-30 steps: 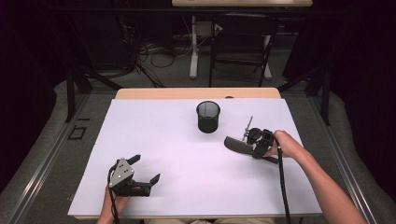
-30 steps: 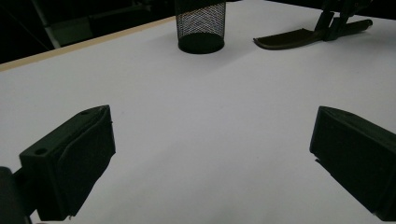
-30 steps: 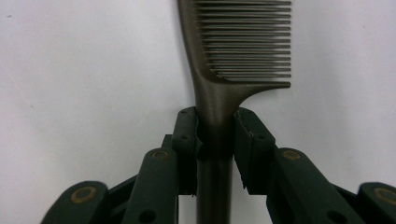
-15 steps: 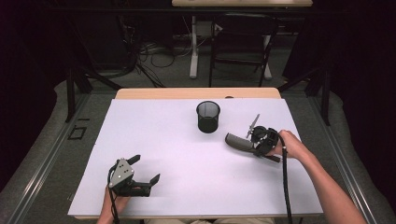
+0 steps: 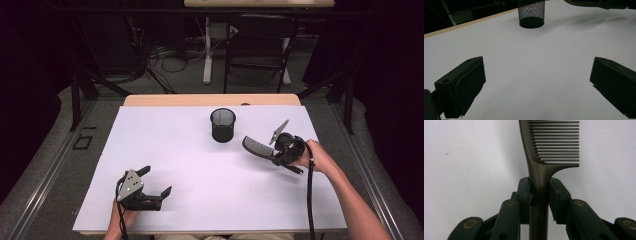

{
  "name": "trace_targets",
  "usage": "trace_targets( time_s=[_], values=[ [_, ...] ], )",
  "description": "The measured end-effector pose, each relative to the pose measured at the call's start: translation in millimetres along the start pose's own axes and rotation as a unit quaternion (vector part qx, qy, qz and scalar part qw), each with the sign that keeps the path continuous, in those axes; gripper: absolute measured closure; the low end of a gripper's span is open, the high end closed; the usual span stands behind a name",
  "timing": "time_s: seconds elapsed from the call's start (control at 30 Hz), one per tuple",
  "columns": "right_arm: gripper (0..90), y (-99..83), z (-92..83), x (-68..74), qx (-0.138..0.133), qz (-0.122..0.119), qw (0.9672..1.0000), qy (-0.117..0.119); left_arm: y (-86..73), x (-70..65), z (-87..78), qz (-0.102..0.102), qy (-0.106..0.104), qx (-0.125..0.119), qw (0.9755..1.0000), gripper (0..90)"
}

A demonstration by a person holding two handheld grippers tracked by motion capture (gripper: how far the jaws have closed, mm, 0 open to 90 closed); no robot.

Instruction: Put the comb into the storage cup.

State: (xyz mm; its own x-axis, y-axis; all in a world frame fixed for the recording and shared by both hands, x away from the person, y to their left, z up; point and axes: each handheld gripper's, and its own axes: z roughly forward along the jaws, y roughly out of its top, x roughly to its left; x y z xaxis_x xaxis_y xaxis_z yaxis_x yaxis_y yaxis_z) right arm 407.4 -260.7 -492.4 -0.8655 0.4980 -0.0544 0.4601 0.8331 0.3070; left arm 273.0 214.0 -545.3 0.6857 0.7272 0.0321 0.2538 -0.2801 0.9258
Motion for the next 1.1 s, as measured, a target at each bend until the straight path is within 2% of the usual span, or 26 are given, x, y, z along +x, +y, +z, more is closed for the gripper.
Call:
trace_targets(
  time_s=[0.07, 0.1, 0.37, 0.4, 0.5, 0.63, 0.67, 0.7, 0.87, 0.9, 0.93, 0.97, 1.1],
  values=[
    [72.5, -0.2, -1.6, 0.5, -0.002, 0.002, 1.0000, 0.000, 0.0, 0.1, 0.1, 0.000, 0.000, 0.000, 1.0000, 0.2],
    [72.5, -1.6, -3.5, 1.4, -0.020, 0.006, 0.9998, -0.001, 0.0, 0.3, 0.2, 0.000, 0.000, 0.001, 1.0000, 0.2],
    [72.5, -7.3, -11.0, 3.7, -0.057, 0.025, 0.9980, -0.001, -0.2, 0.0, 0.0, -0.002, 0.002, 0.001, 1.0000, 0.2],
    [72.5, -10.7, -12.2, 4.3, -0.074, 0.031, 0.9967, 0.003, -0.2, -0.1, 0.1, -0.002, 0.002, 0.001, 1.0000, 0.2],
    [72.6, -13.6, -12.9, 5.0, -0.084, 0.032, 0.9960, 0.003, -0.2, -0.1, 0.5, -0.001, 0.001, 0.000, 1.0000, 0.2],
    [72.6, -20.7, -16.1, 7.0, -0.114, 0.042, 0.9926, 0.000, -0.4, 0.2, 0.9, -0.001, 0.000, 0.001, 1.0000, 0.2],
    [72.6, -20.7, -16.1, 7.0, -0.114, 0.042, 0.9926, 0.000, -0.4, 0.2, 0.9, -0.001, 0.000, 0.001, 1.0000, 0.2],
    [72.6, -23.5, -17.1, 7.7, -0.128, 0.048, 0.9907, 0.000, -0.4, 0.3, 1.2, -0.001, 0.001, 0.001, 1.0000, 0.2],
    [72.6, -27.4, -18.5, 9.3, -0.145, 0.054, 0.9880, -0.006, -0.1, -0.3, 1.6, 0.001, 0.000, 0.001, 1.0000, 0.2],
    [72.6, -28.9, -20.6, 9.6, -0.156, 0.059, 0.9860, -0.007, -0.1, 0.0, 1.4, 0.001, -0.001, 0.001, 1.0000, 0.2],
    [72.6, -28.9, -20.6, 9.6, -0.156, 0.059, 0.9860, -0.007, -0.2, -0.2, 1.4, 0.000, 0.000, 0.001, 1.0000, 0.2],
    [72.6, -30.0, -21.2, 10.2, -0.166, 0.059, 0.9844, -0.008, -0.2, 0.0, 1.3, 0.001, -0.001, 0.001, 1.0000, 0.2],
    [72.6, -30.5, -21.3, 12.8, -0.170, 0.062, 0.9835, -0.008, 0.0, -0.4, 1.3, 0.002, -0.001, 0.001, 1.0000, 0.2]
  ],
)
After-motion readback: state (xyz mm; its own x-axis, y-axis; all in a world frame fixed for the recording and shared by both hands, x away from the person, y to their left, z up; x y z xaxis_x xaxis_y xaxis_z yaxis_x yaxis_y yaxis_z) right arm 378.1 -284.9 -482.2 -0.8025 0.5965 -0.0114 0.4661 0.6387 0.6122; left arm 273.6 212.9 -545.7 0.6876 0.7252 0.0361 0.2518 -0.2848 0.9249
